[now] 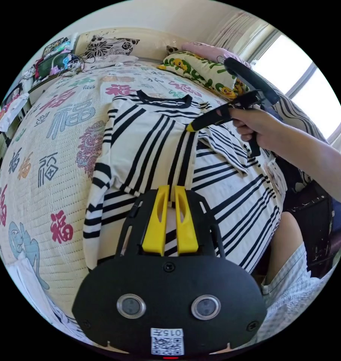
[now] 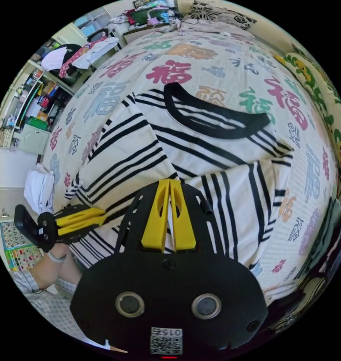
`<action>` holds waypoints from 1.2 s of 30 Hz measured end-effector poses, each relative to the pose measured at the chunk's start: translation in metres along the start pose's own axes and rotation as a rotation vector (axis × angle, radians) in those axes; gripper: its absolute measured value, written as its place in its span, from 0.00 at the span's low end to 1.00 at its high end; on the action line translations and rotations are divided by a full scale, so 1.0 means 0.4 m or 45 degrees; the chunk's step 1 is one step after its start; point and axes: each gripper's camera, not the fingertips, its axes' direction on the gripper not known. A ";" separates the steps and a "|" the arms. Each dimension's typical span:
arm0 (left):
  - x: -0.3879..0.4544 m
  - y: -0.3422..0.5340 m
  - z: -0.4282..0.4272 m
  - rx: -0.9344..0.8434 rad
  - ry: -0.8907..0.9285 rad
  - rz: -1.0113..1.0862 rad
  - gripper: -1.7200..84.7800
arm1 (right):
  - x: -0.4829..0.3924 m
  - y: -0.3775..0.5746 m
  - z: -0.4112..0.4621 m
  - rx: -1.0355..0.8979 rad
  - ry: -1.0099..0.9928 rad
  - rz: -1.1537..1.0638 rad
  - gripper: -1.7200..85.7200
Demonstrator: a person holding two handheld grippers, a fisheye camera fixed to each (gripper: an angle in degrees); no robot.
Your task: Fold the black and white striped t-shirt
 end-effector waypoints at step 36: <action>-0.193 -0.606 -0.258 -0.124 -0.089 -0.124 0.14 | 0.685 0.227 0.071 0.200 -0.093 0.288 0.15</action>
